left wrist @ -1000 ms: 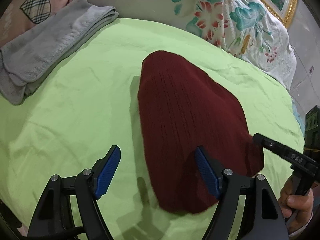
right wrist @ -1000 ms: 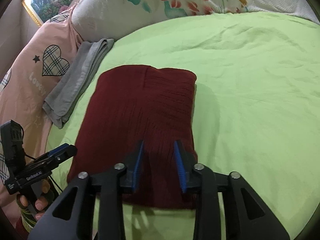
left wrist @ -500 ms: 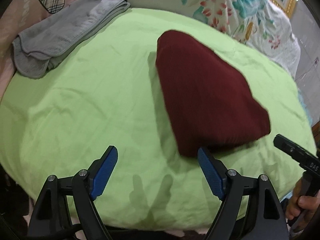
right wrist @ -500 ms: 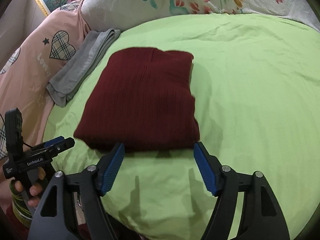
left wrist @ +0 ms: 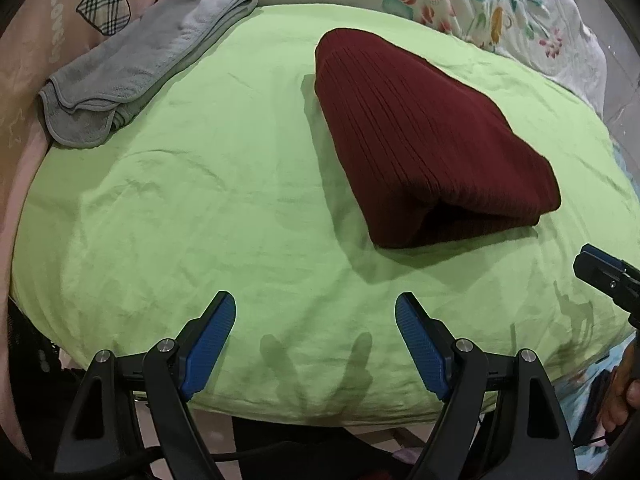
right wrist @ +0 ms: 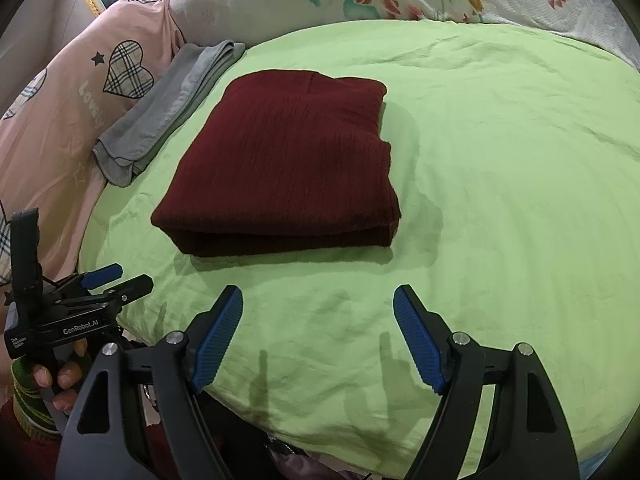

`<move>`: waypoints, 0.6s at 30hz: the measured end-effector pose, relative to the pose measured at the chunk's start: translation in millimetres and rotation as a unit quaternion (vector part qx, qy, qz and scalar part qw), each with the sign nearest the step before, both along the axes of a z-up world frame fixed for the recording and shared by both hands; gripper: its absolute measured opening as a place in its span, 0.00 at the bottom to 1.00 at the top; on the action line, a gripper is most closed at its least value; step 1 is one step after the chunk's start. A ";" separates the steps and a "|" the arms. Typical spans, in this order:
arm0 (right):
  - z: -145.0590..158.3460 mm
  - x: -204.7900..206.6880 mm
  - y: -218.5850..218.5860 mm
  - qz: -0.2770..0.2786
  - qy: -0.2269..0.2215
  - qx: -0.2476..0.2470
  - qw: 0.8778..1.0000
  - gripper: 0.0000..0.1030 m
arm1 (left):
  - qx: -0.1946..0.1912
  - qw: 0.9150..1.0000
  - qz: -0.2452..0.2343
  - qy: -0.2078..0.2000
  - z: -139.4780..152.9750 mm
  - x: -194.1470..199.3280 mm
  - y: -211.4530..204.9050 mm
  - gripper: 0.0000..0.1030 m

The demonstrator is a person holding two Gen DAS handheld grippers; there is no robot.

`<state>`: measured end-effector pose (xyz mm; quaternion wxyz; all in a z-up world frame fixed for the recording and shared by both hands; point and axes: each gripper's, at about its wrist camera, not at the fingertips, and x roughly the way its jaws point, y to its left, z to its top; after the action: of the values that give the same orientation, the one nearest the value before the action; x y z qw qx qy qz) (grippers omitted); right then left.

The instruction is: Fold large clothes

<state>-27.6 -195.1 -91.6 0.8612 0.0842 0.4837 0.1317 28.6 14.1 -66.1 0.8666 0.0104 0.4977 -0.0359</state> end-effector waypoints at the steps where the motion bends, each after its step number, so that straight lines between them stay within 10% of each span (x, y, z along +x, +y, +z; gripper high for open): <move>1: -0.8 -1.5 0.1 -0.001 0.001 0.000 1.000 0.76 | 0.001 1.000 -0.001 -0.001 0.1 -0.1 -0.3 0.80; 18: -12.0 22.6 -2.5 -0.013 0.010 0.000 1.000 0.76 | 0.009 0.999 -0.025 -0.022 1.8 16.7 -16.2 0.80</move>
<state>-5.0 -197.7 -103.6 0.8578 0.0914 0.4915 0.1197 45.3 -2.0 -64.3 0.8758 0.0316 0.4787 -0.0532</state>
